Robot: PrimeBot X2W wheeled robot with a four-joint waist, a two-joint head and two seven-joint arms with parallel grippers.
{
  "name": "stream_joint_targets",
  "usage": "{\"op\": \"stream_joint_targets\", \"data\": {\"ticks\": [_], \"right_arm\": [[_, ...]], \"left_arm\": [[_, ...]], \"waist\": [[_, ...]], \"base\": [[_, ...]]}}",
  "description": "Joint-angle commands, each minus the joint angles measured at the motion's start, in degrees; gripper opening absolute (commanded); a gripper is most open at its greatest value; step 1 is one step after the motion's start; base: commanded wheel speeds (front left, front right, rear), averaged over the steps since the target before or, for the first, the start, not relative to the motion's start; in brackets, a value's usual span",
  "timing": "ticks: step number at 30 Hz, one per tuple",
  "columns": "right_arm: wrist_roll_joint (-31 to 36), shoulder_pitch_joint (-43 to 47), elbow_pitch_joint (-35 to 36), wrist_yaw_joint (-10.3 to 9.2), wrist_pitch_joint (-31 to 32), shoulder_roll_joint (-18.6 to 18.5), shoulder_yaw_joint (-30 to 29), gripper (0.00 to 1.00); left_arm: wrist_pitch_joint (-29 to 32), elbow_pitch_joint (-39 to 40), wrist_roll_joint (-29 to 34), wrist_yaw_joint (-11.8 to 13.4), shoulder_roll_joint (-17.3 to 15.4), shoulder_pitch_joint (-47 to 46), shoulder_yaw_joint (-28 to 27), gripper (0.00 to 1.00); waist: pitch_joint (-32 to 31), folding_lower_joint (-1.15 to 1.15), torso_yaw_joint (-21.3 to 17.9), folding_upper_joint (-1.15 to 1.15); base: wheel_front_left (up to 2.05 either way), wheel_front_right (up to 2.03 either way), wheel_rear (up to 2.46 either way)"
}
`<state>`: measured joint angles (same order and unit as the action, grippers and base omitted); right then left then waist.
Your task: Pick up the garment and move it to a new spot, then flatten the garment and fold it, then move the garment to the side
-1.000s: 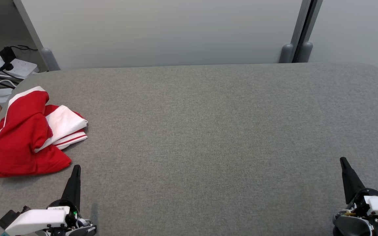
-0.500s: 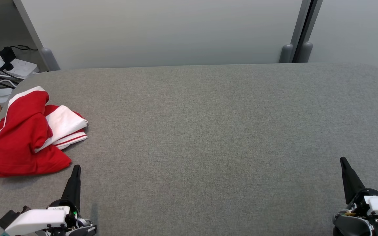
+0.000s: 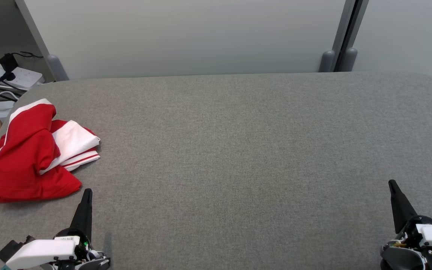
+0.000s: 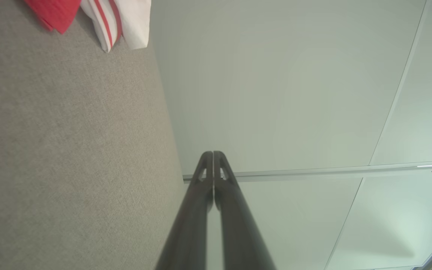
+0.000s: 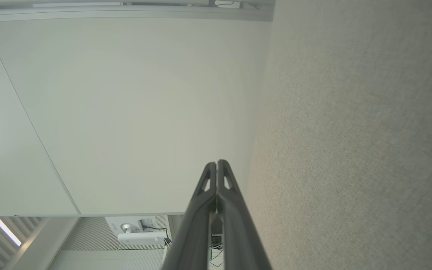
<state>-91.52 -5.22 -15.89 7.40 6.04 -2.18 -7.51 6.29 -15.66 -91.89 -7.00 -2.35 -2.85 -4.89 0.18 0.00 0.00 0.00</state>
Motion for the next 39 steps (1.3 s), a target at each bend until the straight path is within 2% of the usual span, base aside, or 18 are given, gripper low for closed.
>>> {"op": "stream_joint_targets", "data": {"ticks": [1, 39], "right_arm": [[-0.7, -1.0, 1.9, 0.09, 0.4, -0.7, 1.0, 0.0], [-0.7, -1.0, 1.9, 0.09, 0.4, -0.7, 1.0, 0.0]], "left_arm": [[0.2, 1.6, -0.3, -0.5, -0.5, -3.3, -1.6, 0.0], [0.2, 1.6, -0.3, -0.5, -0.5, -3.3, -1.6, 0.0]], "waist": [[0.0, 0.0, 0.0, 0.0], [0.0, 0.0, 0.0, 0.0]], "base": [[0.0, 0.0, 0.0], [0.0, 0.0, 0.0]]}}
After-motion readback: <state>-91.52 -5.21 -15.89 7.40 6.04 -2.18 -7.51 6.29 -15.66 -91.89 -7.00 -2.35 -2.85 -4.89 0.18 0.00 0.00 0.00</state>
